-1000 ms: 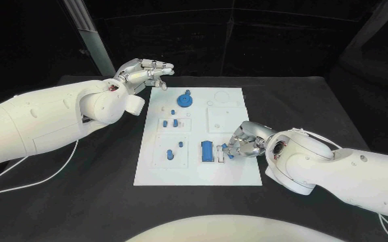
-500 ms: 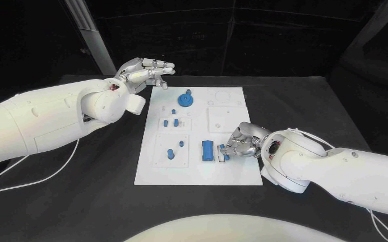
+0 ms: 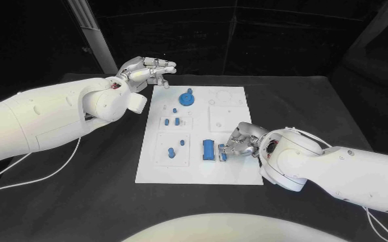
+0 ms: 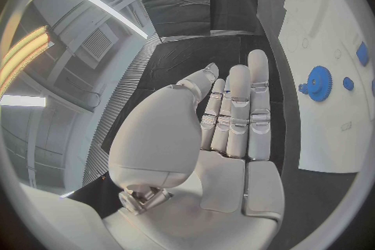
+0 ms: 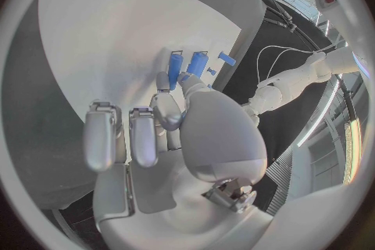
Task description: Assemble the parts on the task board
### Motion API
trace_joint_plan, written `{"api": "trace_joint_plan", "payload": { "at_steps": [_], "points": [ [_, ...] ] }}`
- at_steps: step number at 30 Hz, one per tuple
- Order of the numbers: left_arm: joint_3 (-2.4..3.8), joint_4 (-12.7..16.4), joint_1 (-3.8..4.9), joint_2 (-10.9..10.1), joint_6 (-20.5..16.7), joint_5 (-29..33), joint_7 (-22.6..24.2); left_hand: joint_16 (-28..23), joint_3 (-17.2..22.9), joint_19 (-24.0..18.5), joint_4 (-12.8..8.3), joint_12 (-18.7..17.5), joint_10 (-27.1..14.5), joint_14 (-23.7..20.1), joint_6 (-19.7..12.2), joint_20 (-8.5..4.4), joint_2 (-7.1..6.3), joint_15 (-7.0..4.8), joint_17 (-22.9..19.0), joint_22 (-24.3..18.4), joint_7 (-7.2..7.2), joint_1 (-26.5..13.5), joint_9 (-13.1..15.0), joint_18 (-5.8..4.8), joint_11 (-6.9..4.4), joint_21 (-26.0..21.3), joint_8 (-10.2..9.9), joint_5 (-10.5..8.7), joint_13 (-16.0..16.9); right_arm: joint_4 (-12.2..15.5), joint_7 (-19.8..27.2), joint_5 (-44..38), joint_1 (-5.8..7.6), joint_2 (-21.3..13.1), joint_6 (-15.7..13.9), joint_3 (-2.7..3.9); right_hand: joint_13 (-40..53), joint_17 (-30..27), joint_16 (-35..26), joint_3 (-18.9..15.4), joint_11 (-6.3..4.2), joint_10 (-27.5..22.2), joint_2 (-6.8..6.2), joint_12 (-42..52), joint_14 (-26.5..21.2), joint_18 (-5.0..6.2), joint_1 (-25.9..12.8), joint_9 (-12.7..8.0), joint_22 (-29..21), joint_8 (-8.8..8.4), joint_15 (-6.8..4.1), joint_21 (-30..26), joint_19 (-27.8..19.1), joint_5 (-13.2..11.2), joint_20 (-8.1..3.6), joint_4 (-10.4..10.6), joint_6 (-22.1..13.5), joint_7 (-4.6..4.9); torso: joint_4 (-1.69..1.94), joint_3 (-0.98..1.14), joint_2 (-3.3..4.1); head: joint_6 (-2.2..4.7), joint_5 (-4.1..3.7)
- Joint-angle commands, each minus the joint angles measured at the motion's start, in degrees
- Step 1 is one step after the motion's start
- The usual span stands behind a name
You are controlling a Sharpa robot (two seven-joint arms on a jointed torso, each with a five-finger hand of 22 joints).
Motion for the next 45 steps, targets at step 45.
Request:
{"api": "trace_joint_plan", "payload": {
  "at_steps": [45],
  "points": [
    [0.03, -0.7, 0.08, 0.4, -0.1, 0.2, 1.2, -0.1, 0.3, -0.1, 0.0, 0.3, -0.4, -0.5, 0.1, 0.03, -0.23, 0.11, -0.2, -0.1, 0.06, -0.1, -0.1, 0.74, 0.0, -0.4, 0.2, -0.09, -0.1, -1.7, 19.4, 7.5, 0.09, -4.7, -4.7, -0.04, -7.5, -3.4, -4.8, -10.7, 1.67, -4.9, -0.82, -13.2, 2.0, 1.29, -1.9, 2.1, -5.0, -3.01, 0.98, -4.9, -4.0, -9.0, 0.79, 2.4, -4.2, 2.06, -0.01, -0.08, -0.31, 0.91, -0.53]
  ]
}}
